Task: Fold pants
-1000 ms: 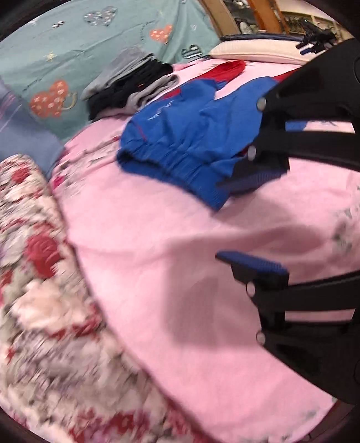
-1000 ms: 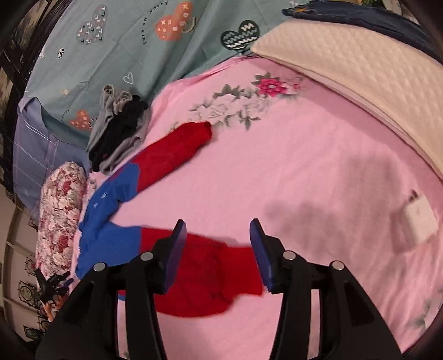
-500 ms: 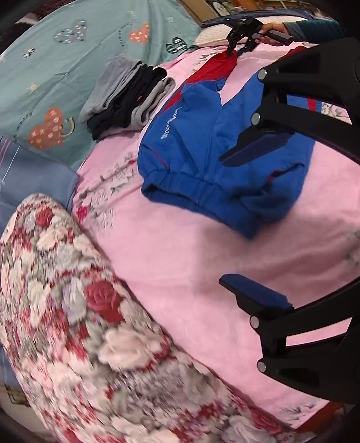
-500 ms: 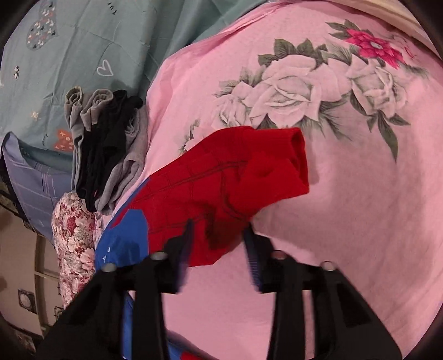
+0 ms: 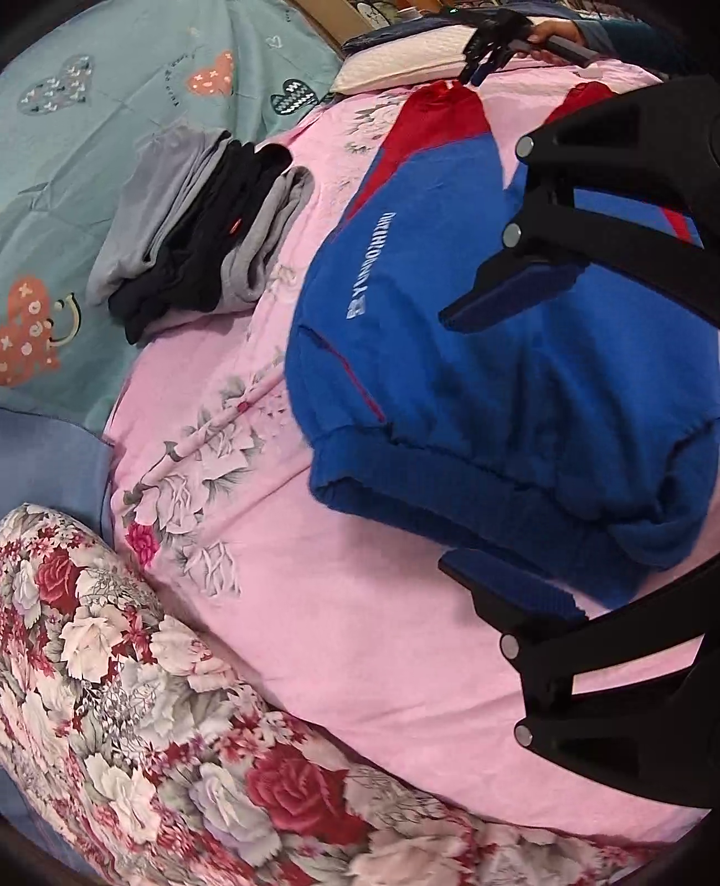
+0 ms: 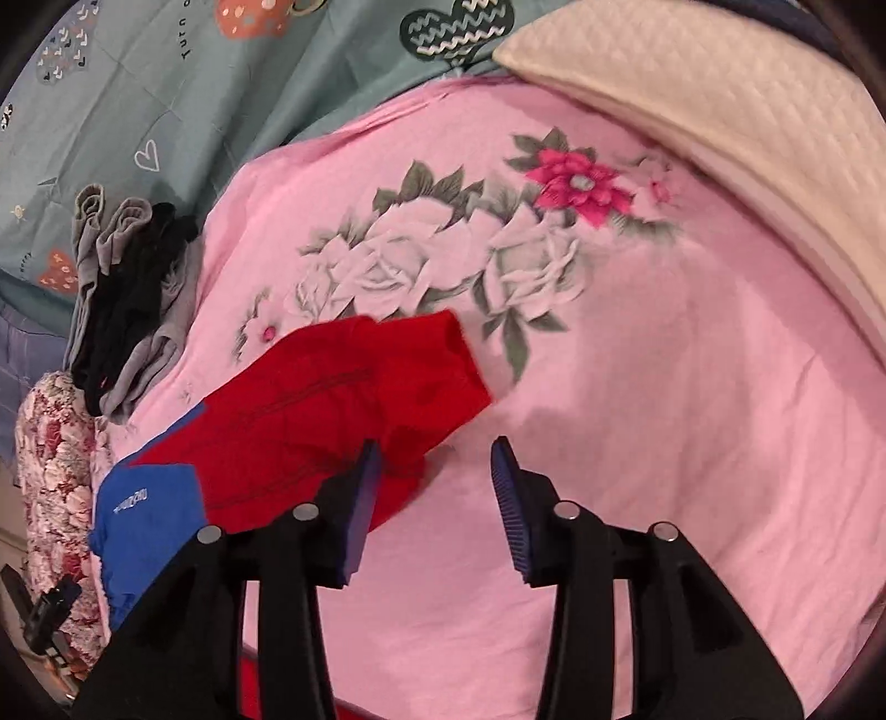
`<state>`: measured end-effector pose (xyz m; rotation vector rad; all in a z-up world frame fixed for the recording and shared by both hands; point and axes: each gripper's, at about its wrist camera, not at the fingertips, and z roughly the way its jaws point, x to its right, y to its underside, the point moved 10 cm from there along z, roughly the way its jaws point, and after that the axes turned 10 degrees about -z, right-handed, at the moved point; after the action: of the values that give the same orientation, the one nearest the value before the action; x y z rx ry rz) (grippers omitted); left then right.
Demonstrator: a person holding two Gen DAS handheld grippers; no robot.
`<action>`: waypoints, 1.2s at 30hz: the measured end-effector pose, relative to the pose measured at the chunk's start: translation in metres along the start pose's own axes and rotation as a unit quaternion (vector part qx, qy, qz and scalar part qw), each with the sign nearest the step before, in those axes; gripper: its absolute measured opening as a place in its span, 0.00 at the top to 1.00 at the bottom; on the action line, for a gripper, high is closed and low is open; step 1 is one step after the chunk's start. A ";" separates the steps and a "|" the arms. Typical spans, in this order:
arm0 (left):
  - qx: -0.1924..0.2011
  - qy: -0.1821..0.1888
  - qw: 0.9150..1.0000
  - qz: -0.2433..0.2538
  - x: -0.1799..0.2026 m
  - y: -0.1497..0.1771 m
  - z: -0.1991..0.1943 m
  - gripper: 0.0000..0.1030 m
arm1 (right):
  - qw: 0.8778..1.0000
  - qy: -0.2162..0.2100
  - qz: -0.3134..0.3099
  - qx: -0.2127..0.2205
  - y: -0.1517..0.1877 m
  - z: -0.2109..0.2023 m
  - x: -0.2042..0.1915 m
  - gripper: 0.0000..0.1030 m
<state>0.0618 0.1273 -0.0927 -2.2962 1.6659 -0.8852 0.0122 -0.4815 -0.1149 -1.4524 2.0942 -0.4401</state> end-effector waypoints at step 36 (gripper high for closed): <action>-0.113 0.188 0.975 0.034 0.031 -0.043 0.097 0.48 | 0.786 -0.270 -0.524 -0.187 0.036 0.162 -0.440 0.43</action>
<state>0.1567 0.0950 -0.1401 -2.3005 2.0840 -1.2357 0.2005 -0.0520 -0.1533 -2.5405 0.7833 0.0522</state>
